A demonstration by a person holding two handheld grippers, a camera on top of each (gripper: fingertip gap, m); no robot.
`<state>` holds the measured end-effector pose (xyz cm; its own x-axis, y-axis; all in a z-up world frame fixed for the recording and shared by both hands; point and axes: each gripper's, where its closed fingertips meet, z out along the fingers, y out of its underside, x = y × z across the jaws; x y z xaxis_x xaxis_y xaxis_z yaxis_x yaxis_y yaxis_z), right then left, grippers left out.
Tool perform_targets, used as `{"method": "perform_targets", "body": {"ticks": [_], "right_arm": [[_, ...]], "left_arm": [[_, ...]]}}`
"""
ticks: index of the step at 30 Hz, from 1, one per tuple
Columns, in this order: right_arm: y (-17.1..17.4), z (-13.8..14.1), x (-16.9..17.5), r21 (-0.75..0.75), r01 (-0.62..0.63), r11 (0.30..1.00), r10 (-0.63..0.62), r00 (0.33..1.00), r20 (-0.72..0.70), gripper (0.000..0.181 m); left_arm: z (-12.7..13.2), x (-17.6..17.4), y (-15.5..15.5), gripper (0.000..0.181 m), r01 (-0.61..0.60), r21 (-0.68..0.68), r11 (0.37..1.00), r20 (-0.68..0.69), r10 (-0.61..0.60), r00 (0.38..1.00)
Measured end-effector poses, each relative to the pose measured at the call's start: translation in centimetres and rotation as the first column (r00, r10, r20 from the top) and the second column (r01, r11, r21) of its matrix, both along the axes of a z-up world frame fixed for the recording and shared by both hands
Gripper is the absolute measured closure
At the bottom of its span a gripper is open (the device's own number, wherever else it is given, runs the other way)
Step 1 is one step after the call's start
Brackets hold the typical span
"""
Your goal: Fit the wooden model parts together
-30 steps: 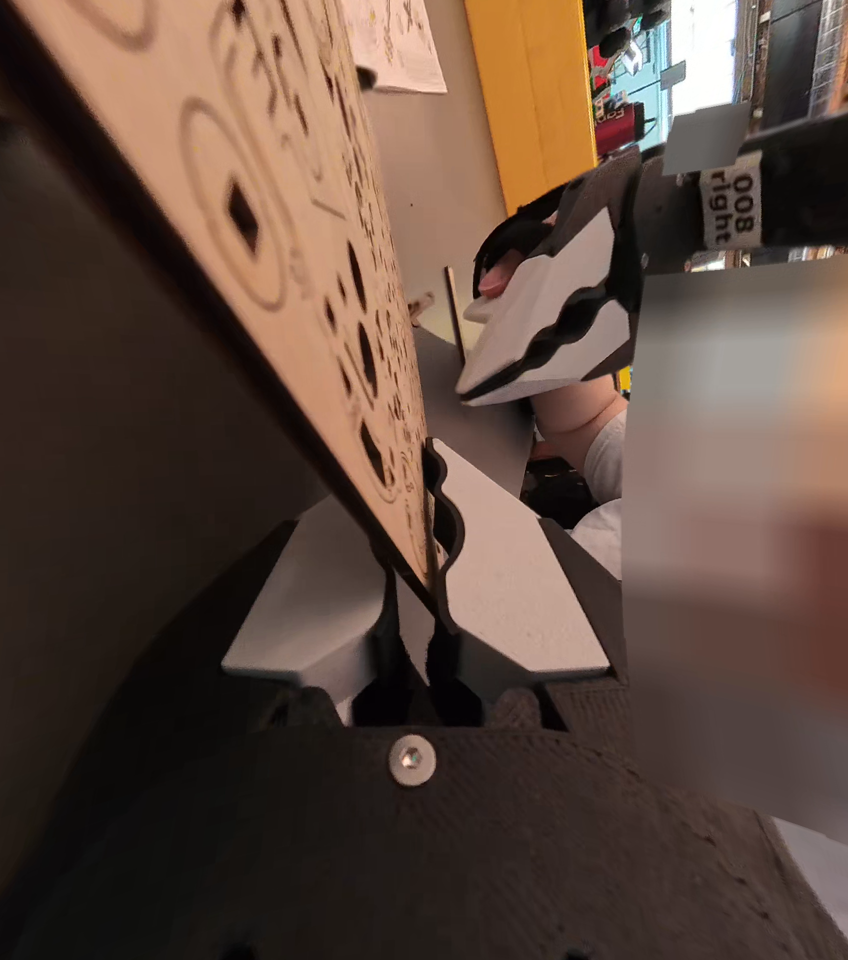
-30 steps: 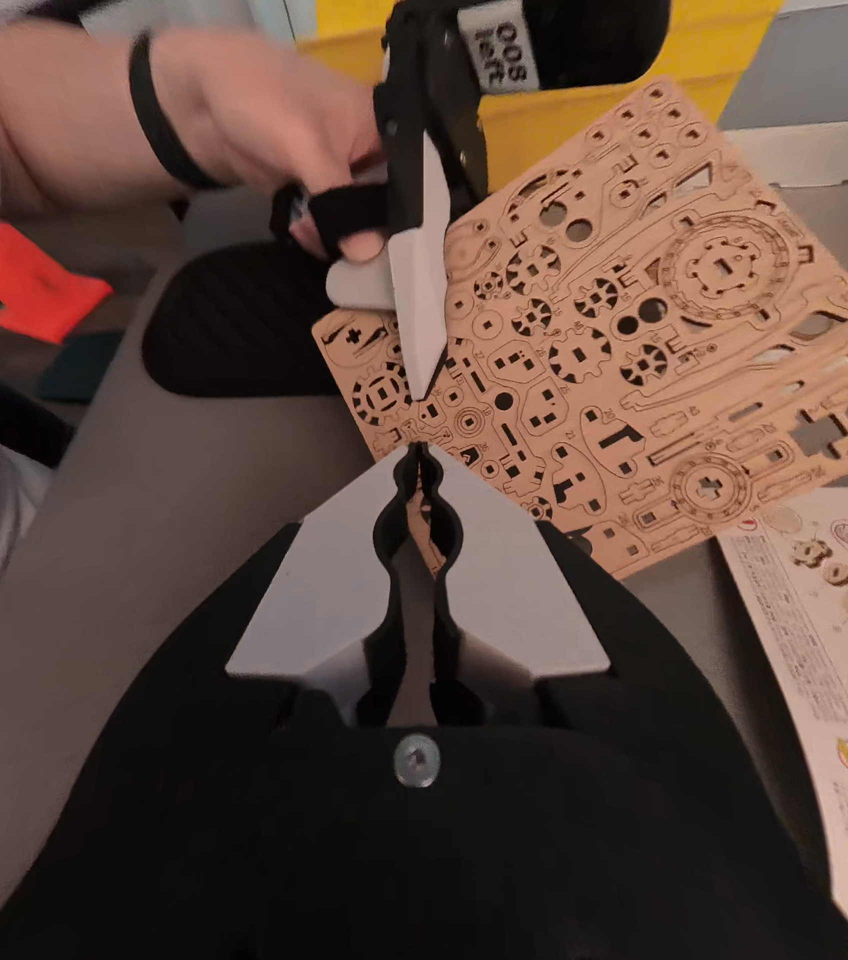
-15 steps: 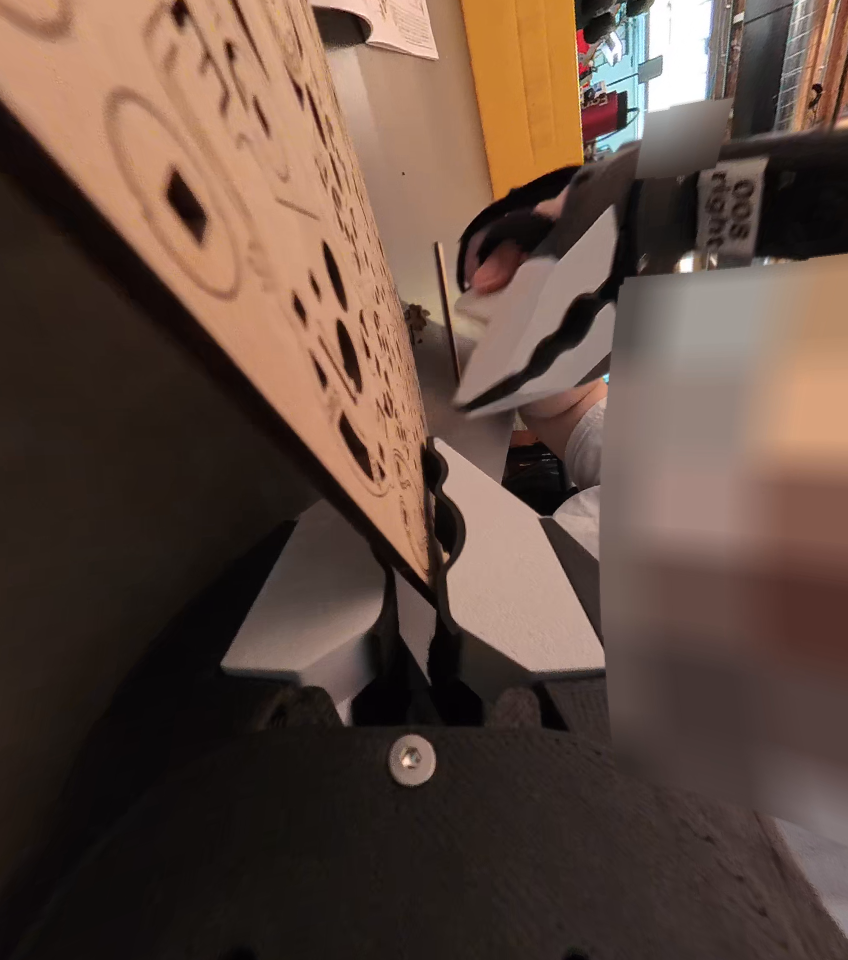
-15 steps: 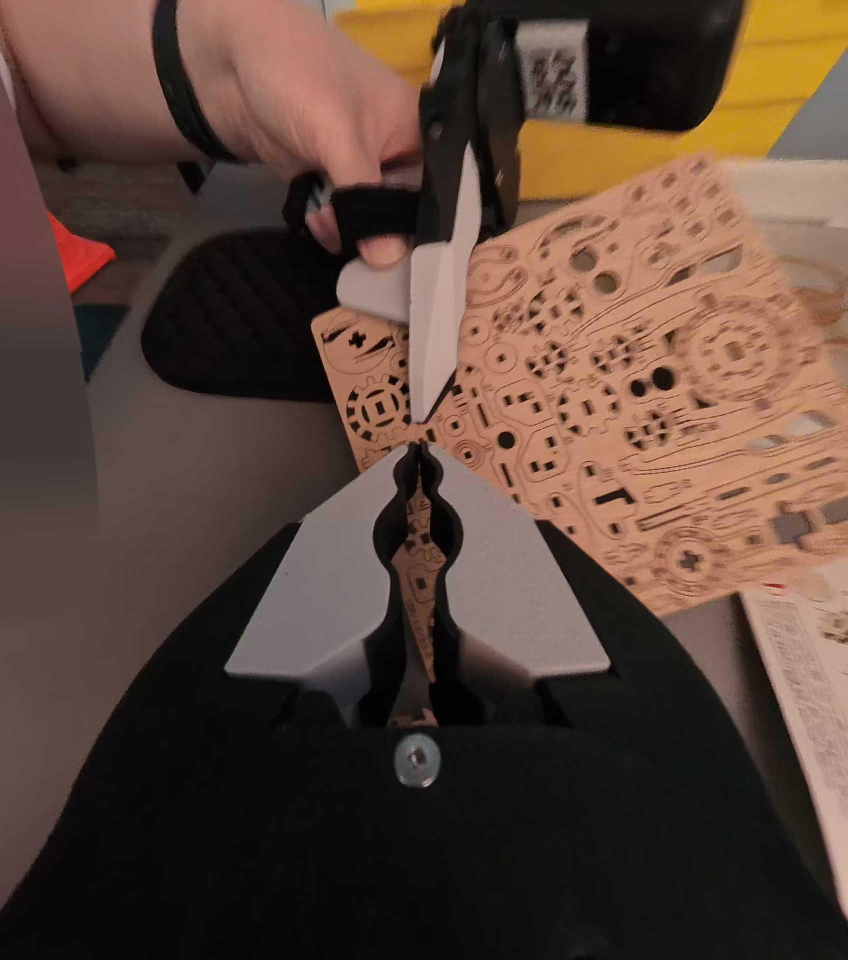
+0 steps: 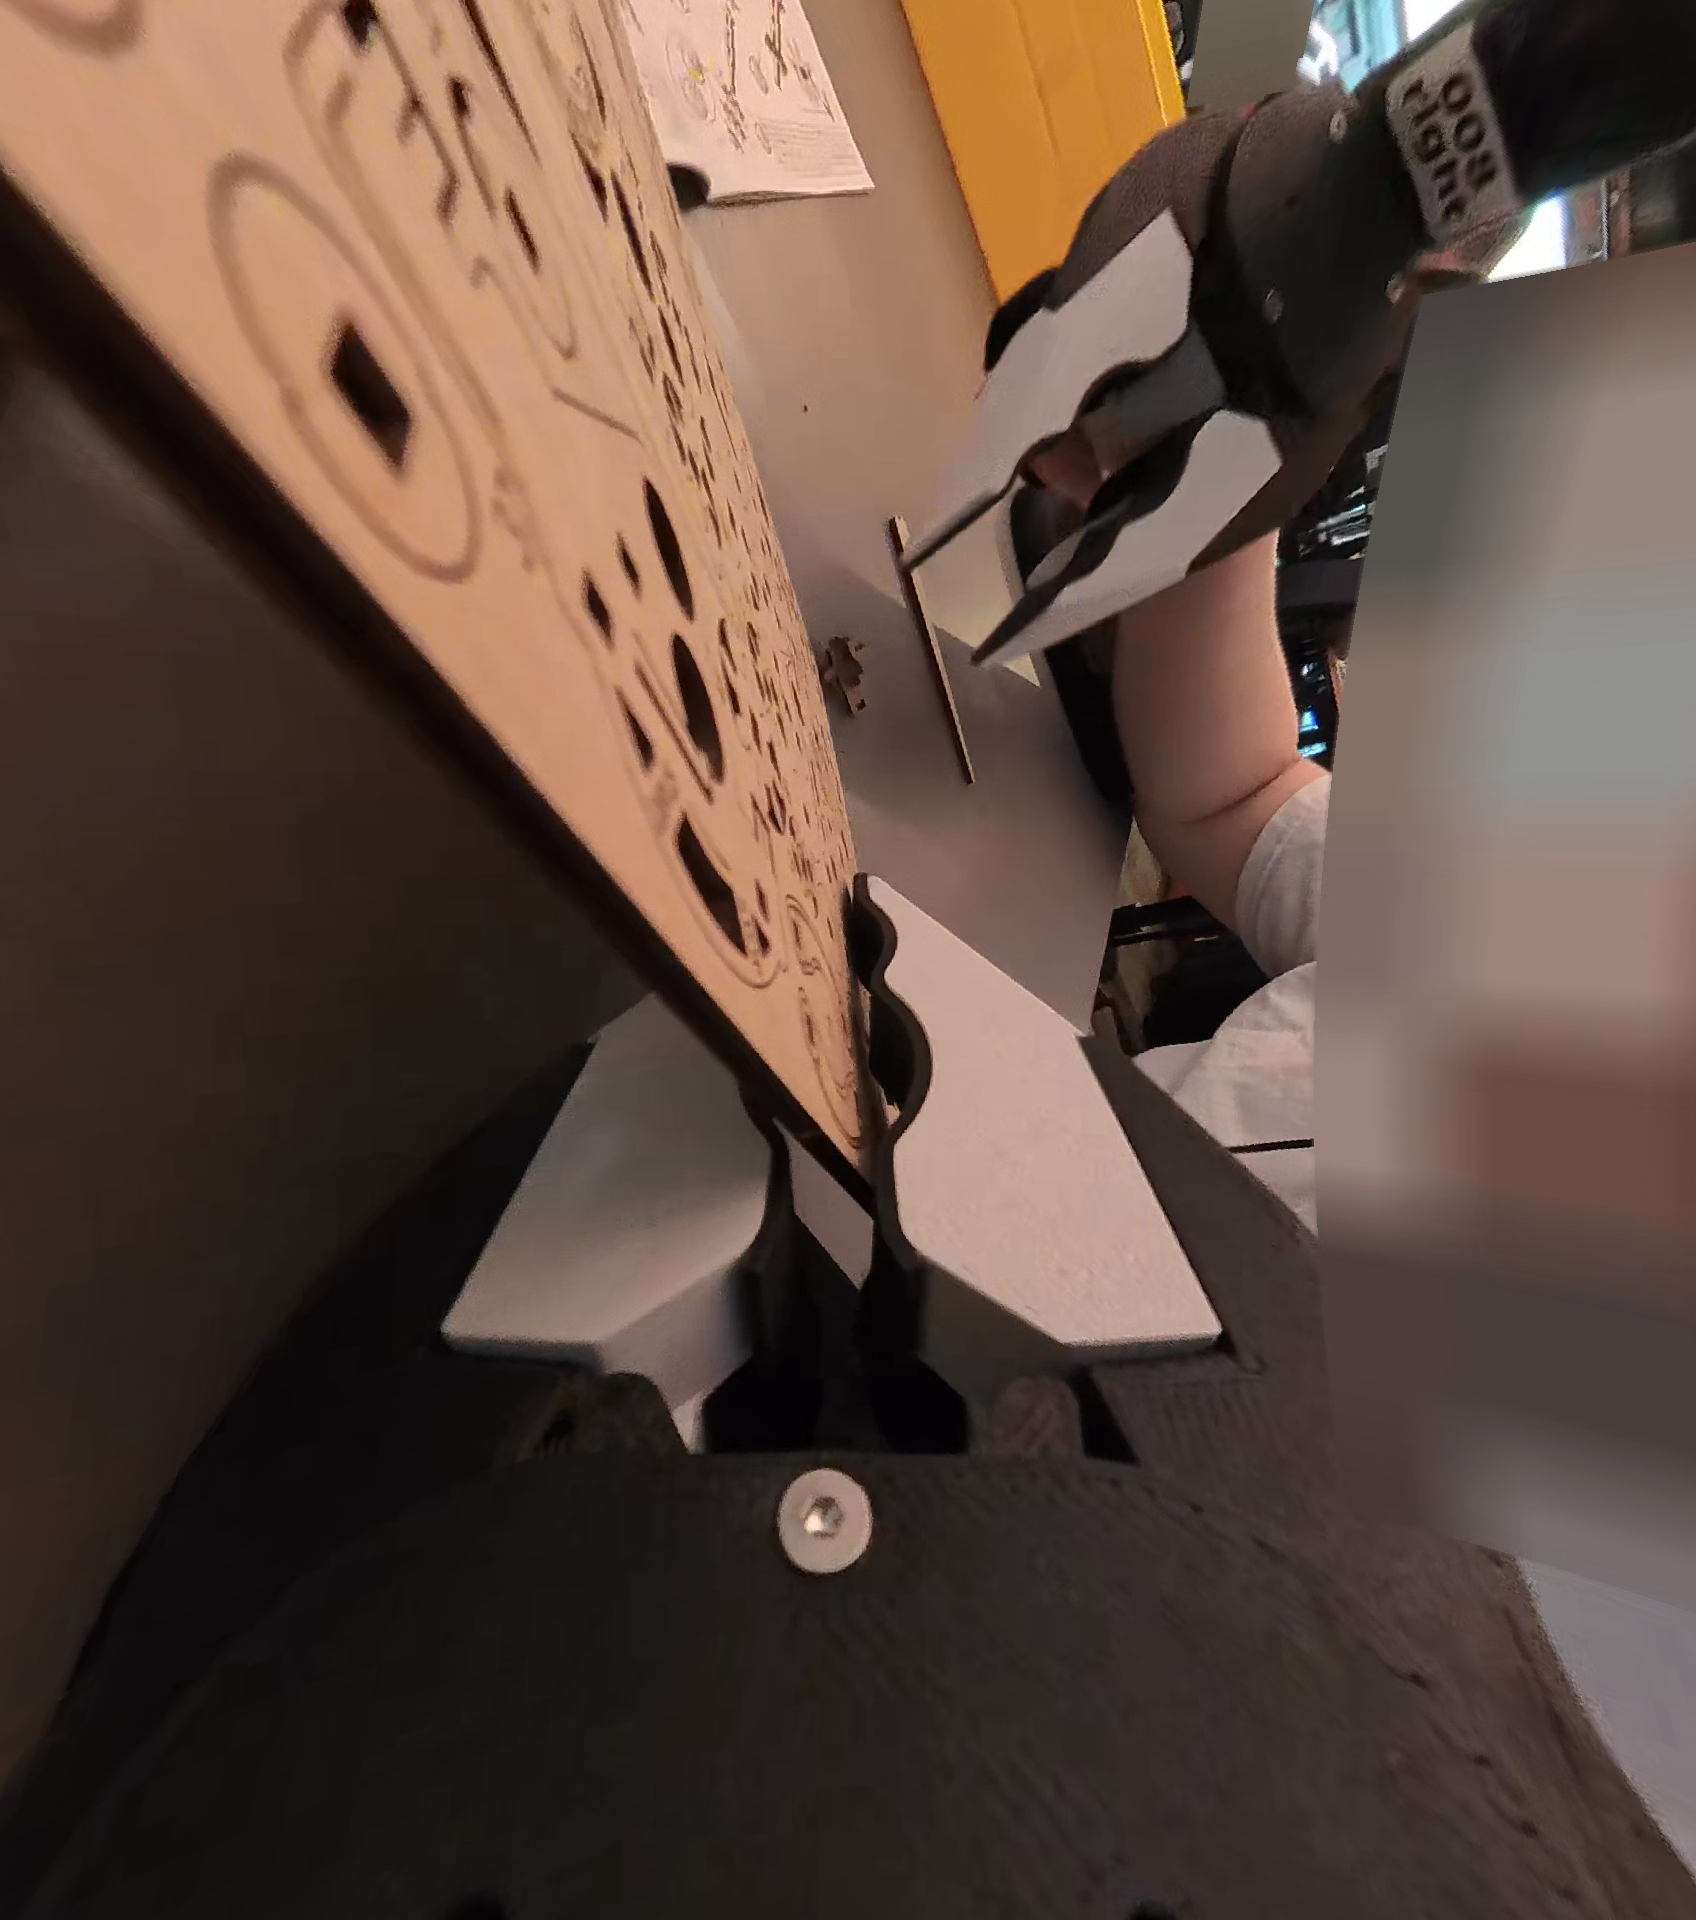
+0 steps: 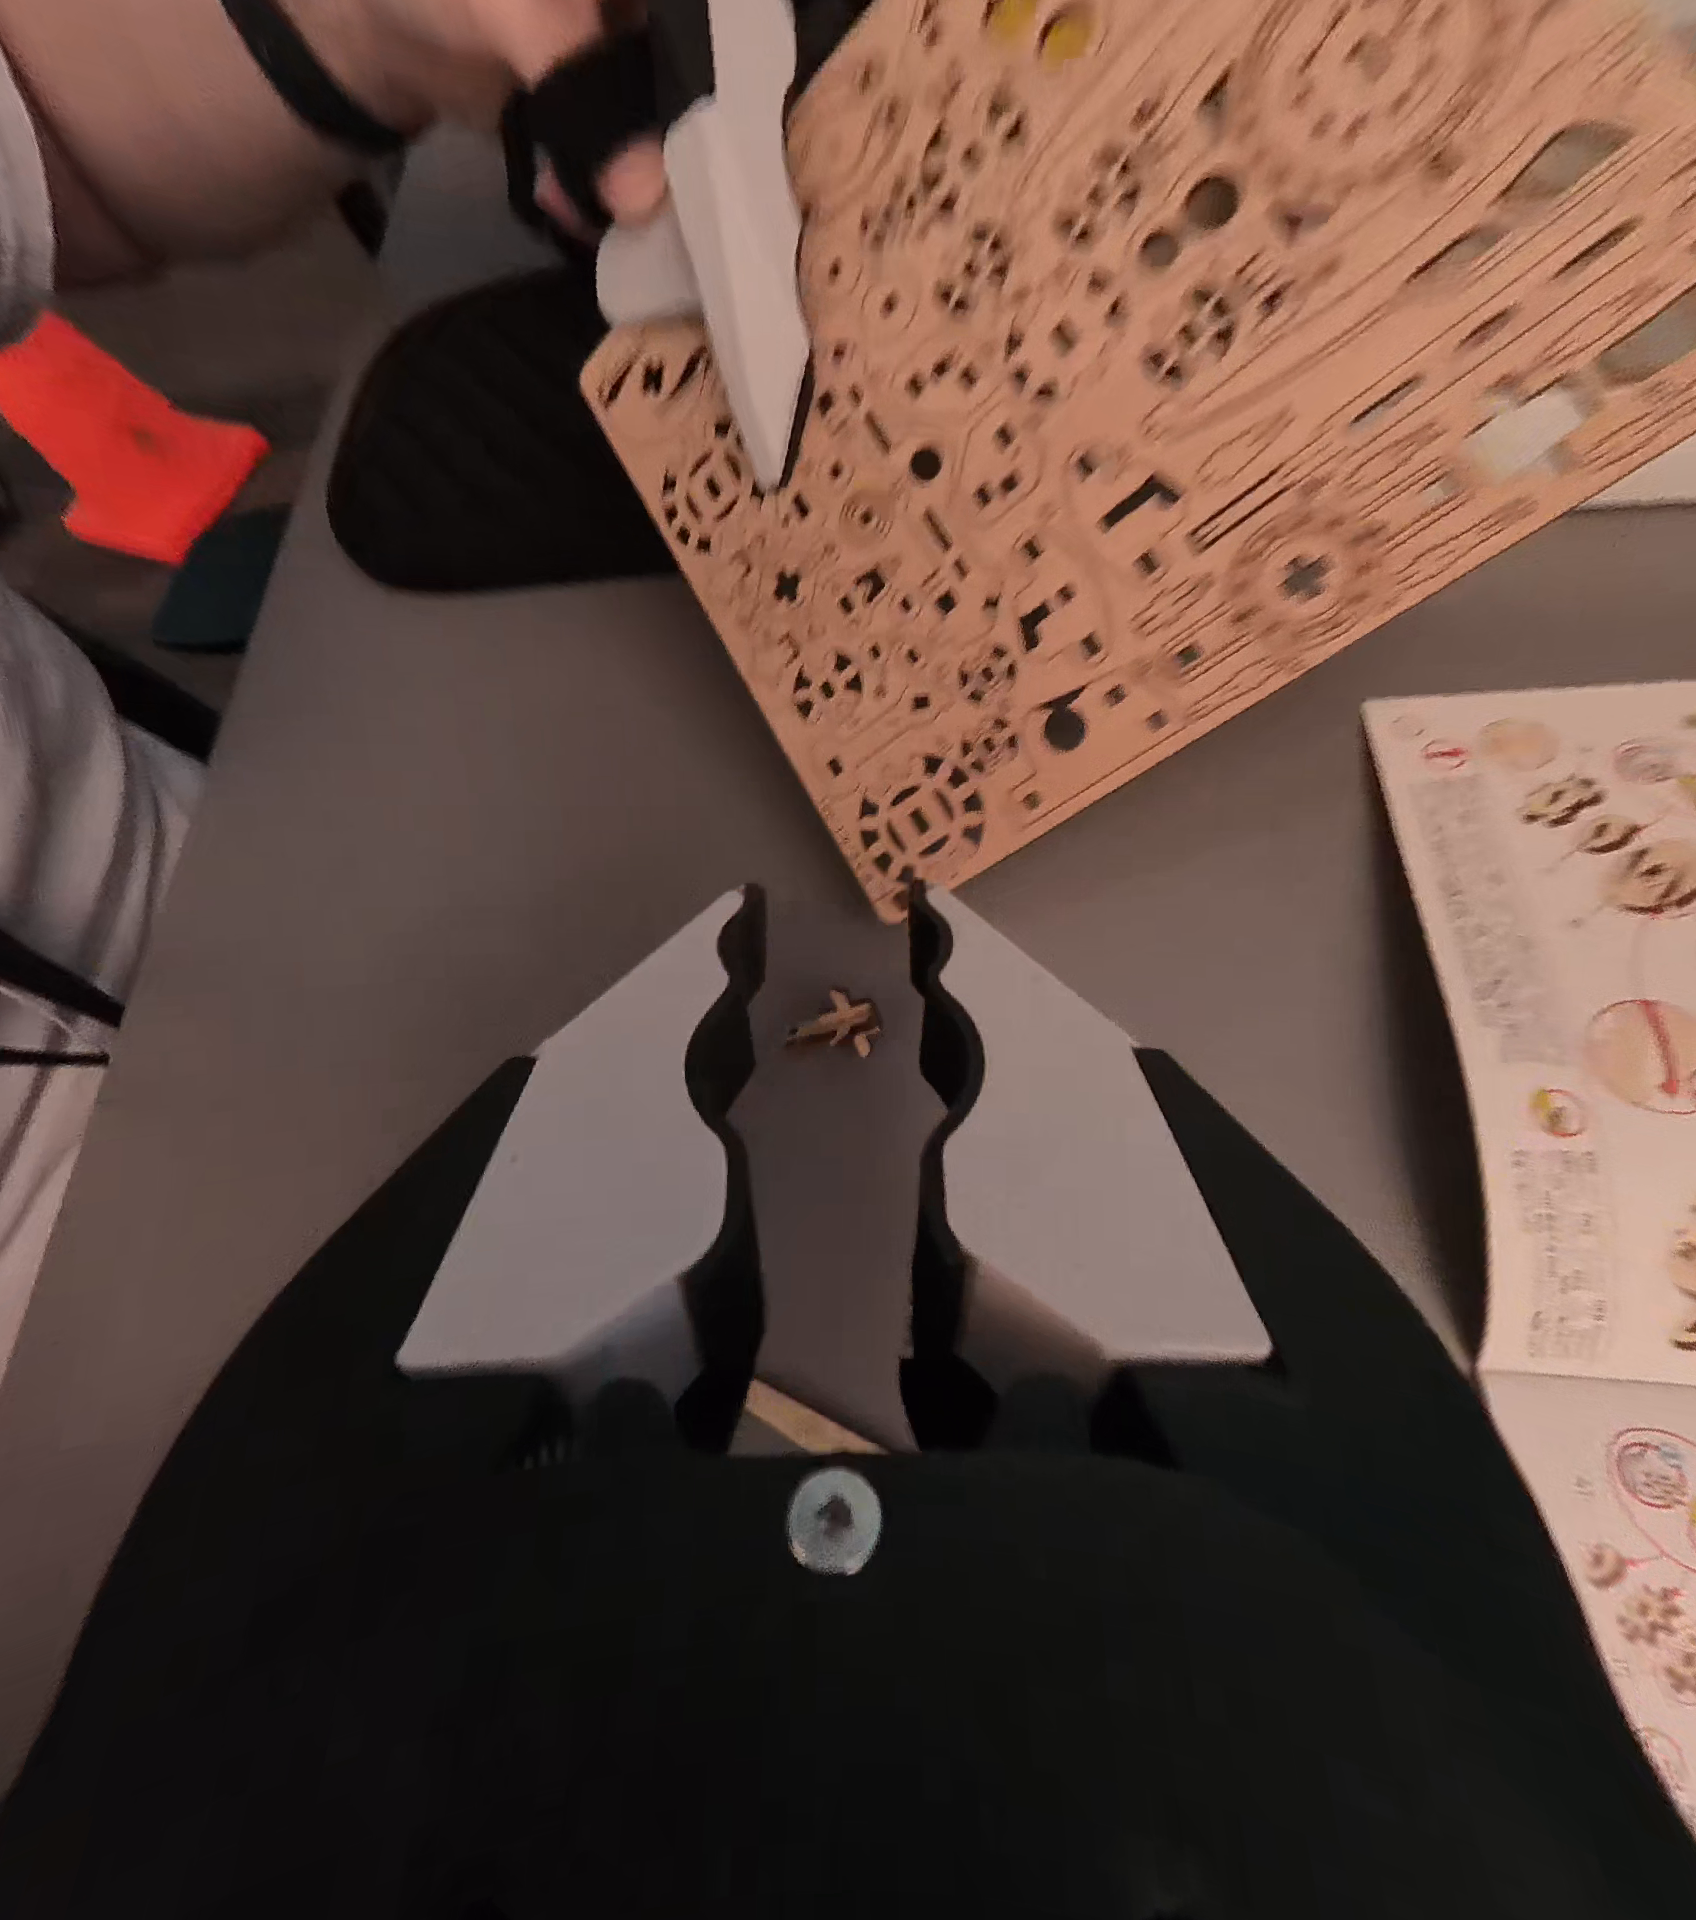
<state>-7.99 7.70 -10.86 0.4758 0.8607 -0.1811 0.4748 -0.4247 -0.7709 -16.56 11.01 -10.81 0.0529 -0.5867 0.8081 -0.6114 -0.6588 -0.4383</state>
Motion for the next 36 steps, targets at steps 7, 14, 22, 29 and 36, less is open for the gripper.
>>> {"method": "perform_targets", "body": {"ticks": [7, 14, 22, 29, 36], "right_arm": [[-1.8, -3.7, 0.1, 0.123, -0.084, 0.989, 0.057, 0.976, 0.211, 0.136], [-1.6, -4.4, 0.1, 0.177, -0.115, 0.977, 0.065, 0.962, 0.265, 0.145], [-1.6, -4.8, 0.2, 0.152, -0.103, 0.983, 0.061, 0.965, 0.255, 0.157], [0.0, -4.5, 3.8, 0.201, -0.021, 0.979, -0.048, 0.942, 0.332, 0.157], [0.8, -4.8, 7.0, 0.081, 0.142, 0.987, -0.156, 0.967, 0.199, 0.157]], "left_arm": [[0.1, 0.7, 0.8, 0.18, -0.015, -0.024, 1.0, 0.062, 0.016, 0.998], [0.1, 0.9, 1.0, 0.18, -0.005, -0.052, 0.999, 0.089, 0.01, 0.996], [0.3, 1.2, 0.9, 0.18, 0.002, -0.057, 0.998, 0.101, 0.004, 0.995], [0.5, 1.6, 0.9, 0.18, 0.004, -0.059, 0.998, 0.098, 0.001, 0.995], [1.2, 3.5, 0.3, 0.18, 0.05, -0.045, 0.998, 0.11, -0.045, 0.993]]}}
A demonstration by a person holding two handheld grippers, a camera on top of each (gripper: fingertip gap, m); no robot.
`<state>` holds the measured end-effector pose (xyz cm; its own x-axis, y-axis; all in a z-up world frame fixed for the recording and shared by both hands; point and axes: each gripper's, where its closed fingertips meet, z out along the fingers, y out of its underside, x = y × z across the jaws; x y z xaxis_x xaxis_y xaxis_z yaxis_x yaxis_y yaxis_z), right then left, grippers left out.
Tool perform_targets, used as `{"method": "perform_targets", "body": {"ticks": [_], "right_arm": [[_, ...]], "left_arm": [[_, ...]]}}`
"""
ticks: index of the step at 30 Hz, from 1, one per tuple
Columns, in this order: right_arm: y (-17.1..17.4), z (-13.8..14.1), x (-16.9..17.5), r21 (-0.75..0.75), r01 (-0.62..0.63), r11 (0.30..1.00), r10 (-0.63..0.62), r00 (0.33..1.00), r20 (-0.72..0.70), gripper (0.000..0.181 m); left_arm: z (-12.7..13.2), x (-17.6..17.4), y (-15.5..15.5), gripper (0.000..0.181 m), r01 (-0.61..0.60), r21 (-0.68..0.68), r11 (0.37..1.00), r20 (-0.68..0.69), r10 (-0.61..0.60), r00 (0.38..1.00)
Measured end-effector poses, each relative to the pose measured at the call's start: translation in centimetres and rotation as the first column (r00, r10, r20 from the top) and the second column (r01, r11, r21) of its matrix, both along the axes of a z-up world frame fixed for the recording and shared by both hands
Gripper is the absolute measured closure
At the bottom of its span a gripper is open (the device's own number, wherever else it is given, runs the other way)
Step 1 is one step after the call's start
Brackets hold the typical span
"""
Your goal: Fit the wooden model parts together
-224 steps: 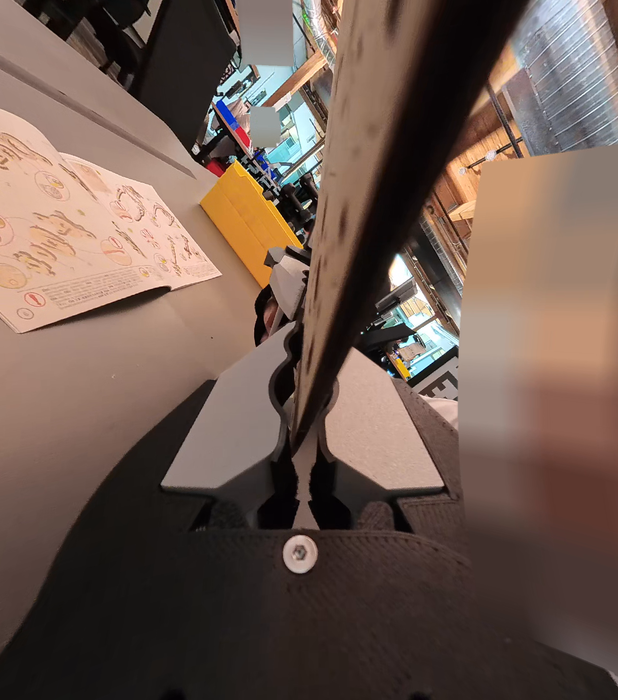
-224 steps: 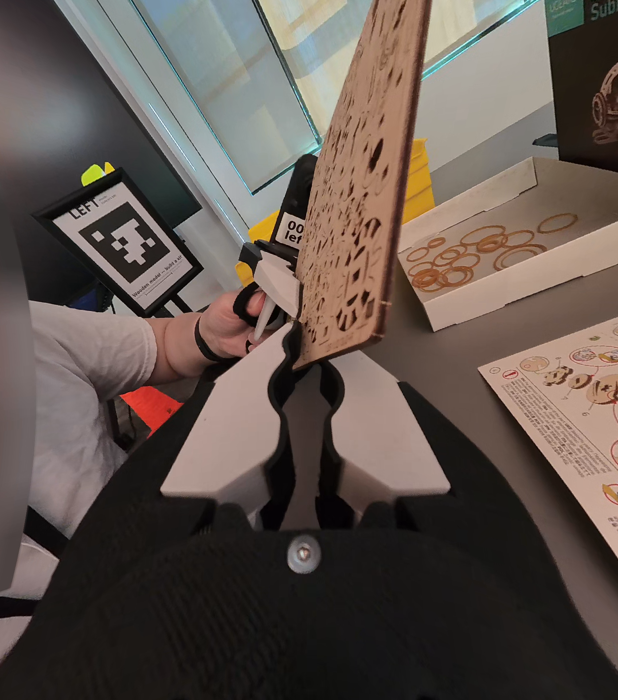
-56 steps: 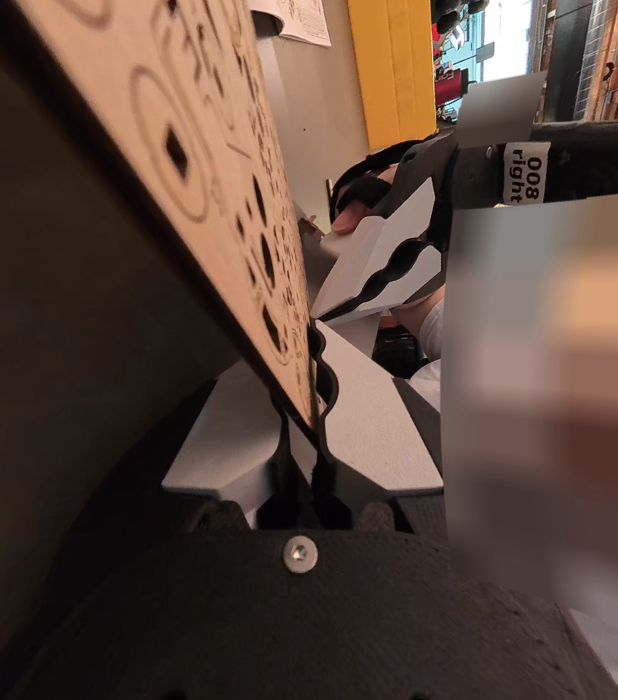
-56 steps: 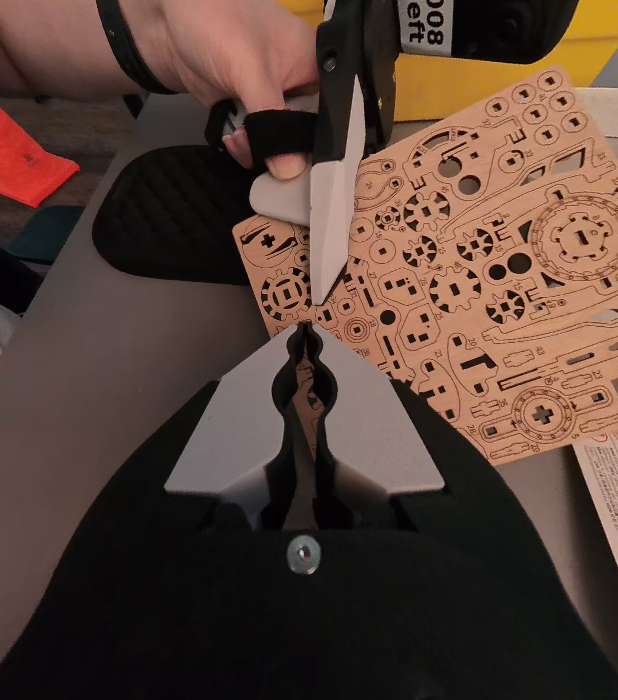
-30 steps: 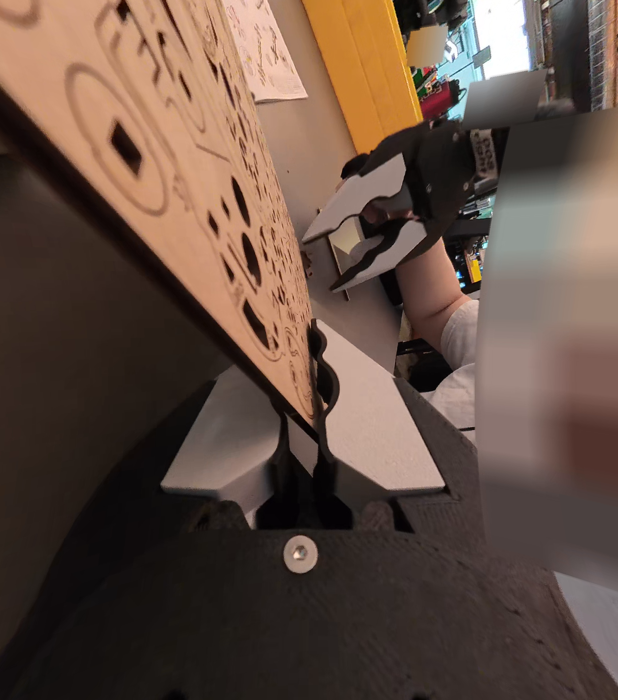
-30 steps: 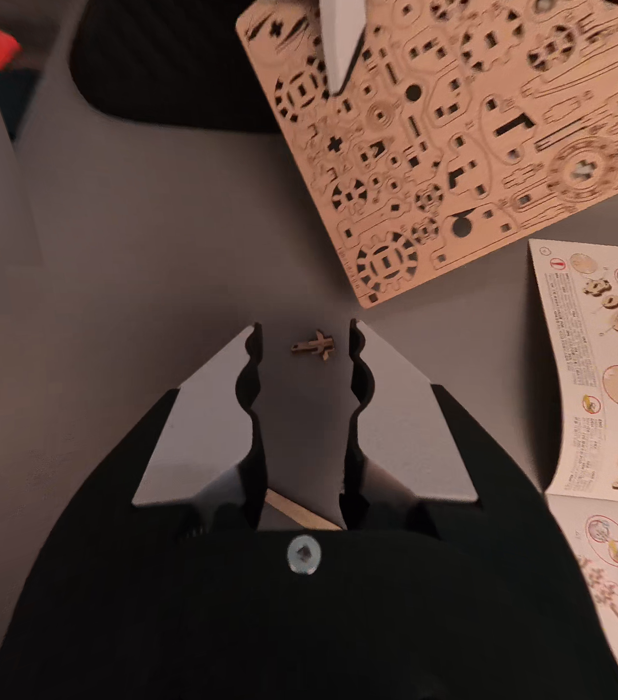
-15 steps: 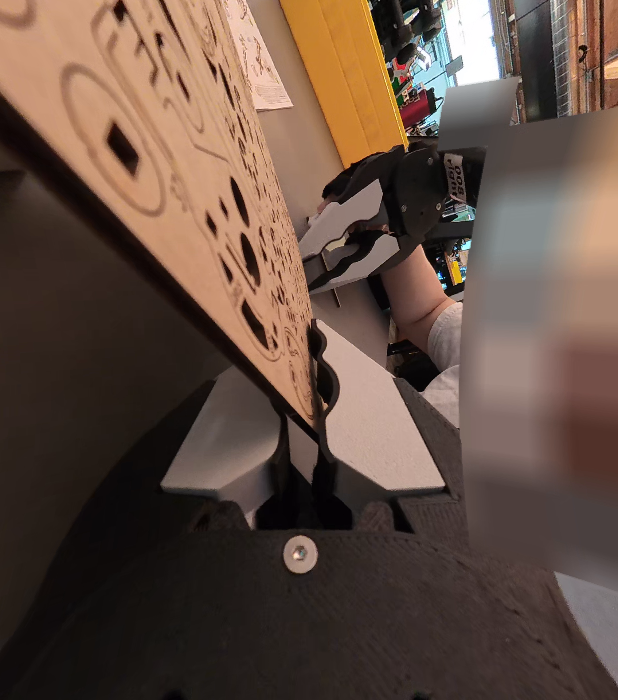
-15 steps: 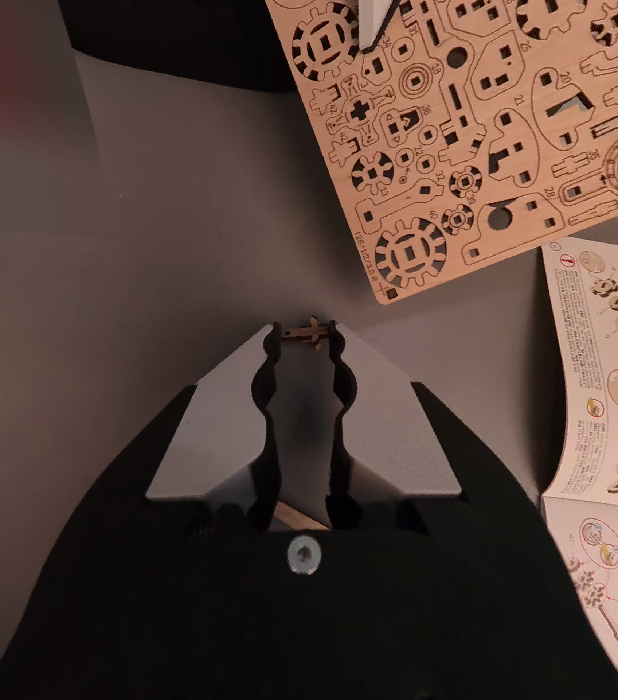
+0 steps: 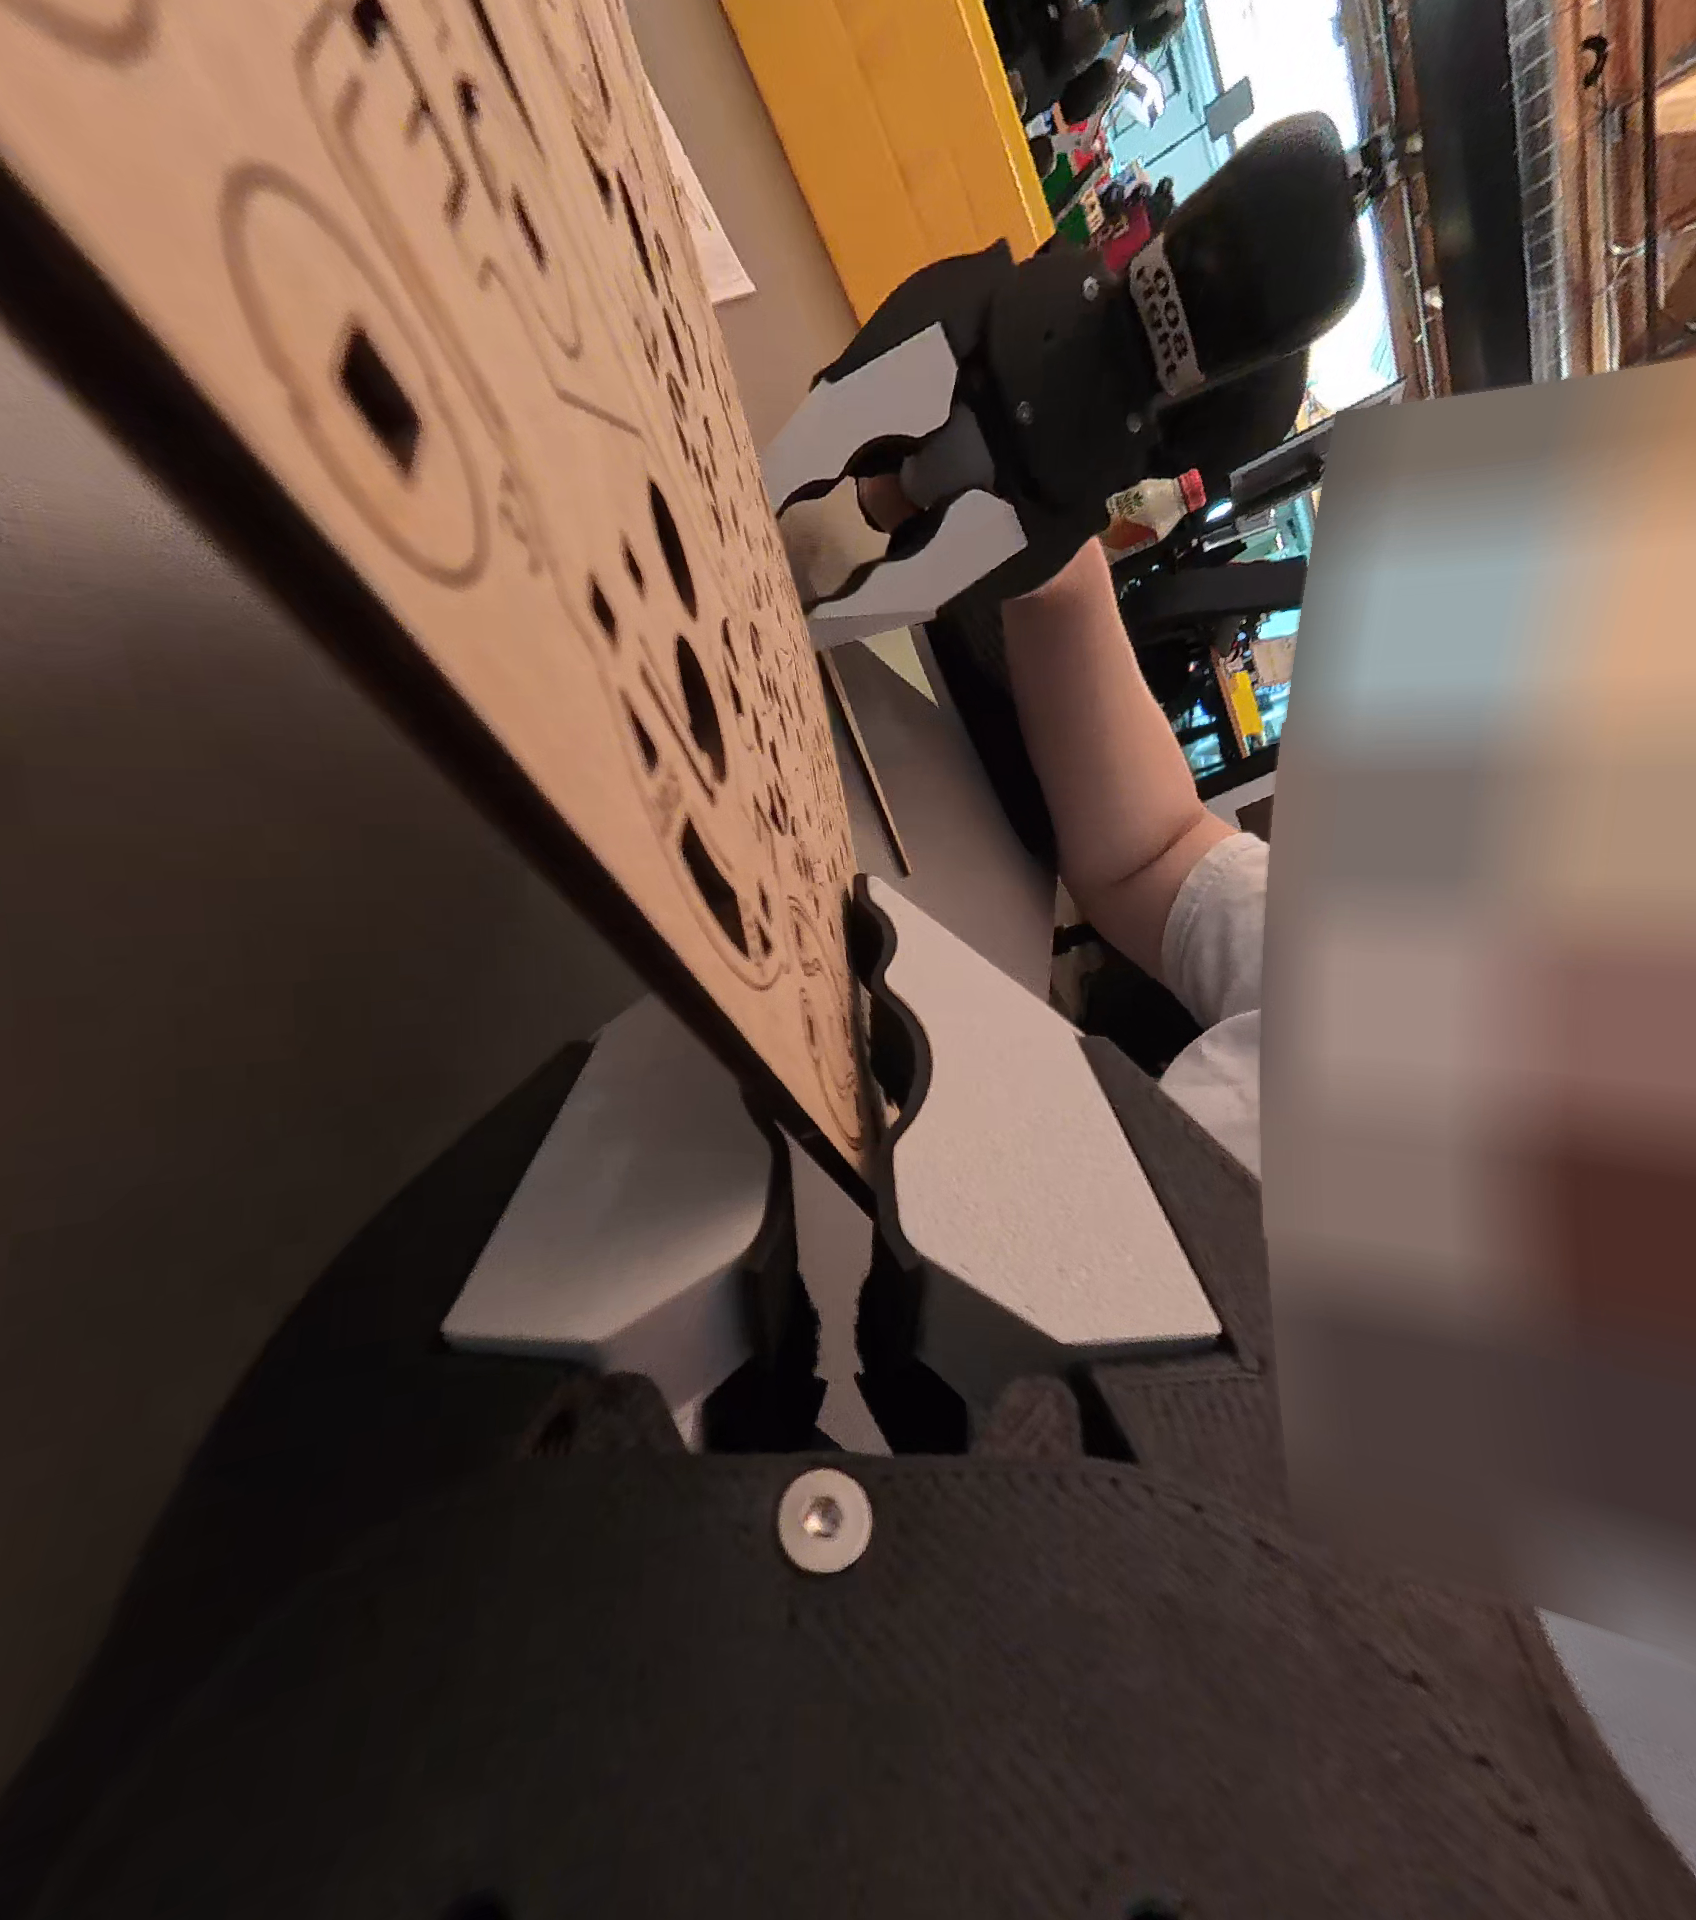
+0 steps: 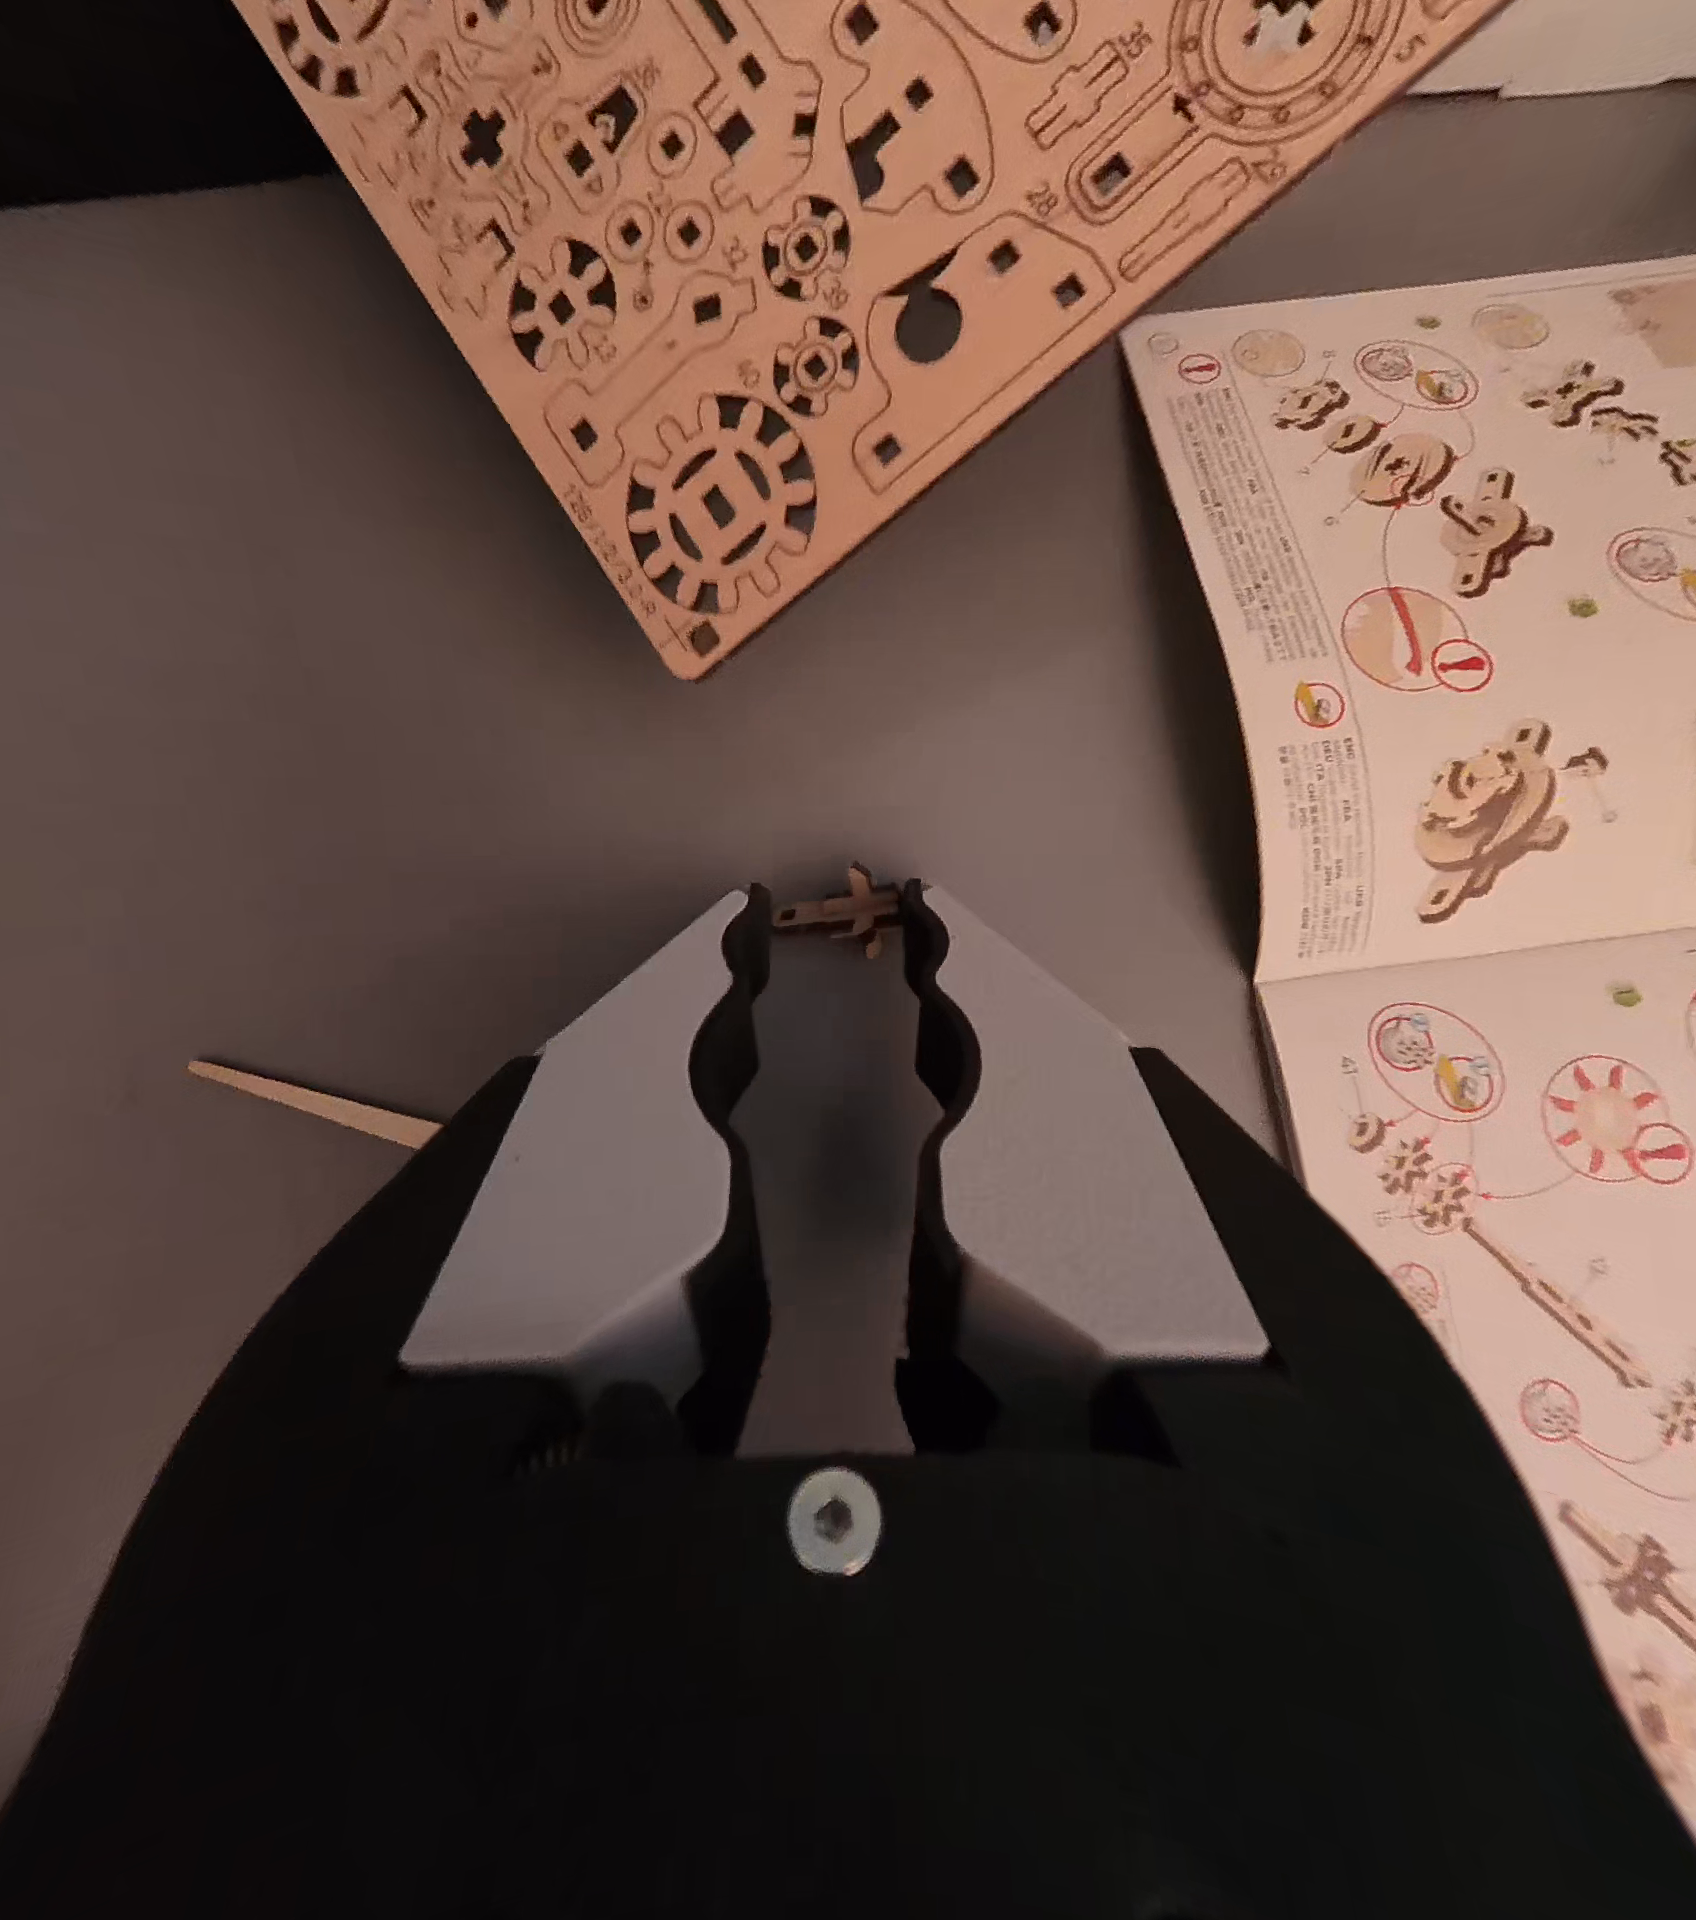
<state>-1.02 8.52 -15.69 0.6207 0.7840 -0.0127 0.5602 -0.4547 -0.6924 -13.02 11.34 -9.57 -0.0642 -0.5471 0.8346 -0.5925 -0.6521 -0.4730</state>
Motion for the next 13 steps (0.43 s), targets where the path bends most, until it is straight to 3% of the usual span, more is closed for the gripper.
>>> {"method": "perform_targets", "body": {"ticks": [2, 4, 8, 10, 13], "right_arm": [[-0.2, 0.1, -0.2, 0.001, -0.01, 1.0, 0.01, 1.0, -0.009, 0.142], [-0.3, 0.7, -0.3, 0.013, -0.006, 1.0, 0.007, 1.0, -0.027, 0.139], [0.7, 4.6, -1.2, 0.096, 0.07, 0.993, -0.048, 0.975, -0.215, 0.133], [0.4, 6.4, -3.1, 0.152, 0.032, 0.988, 0.013, 0.958, -0.285, 0.129], [-1.3, 7.2, -7.6, 0.264, -0.119, 0.957, 0.189, 0.948, -0.258, 0.128]], "left_arm": [[-0.4, 0.2, -0.2, 0.18, 0.014, 0.002, 1.0, -0.01, -0.014, 1.0], [-1.0, 0.1, -0.6, 0.18, 0.029, -0.018, 0.999, -0.021, -0.029, 0.999], [-2.2, -0.4, -1.2, 0.18, 0.063, -0.029, 0.998, -0.069, -0.065, 0.996], [-2.7, -0.7, -1.5, 0.179, 0.086, -0.026, 0.996, -0.108, -0.088, 0.99], [-2.7, -1.0, -1.8, 0.18, 0.09, -0.076, 0.993, -0.118, -0.098, 0.988]]}}
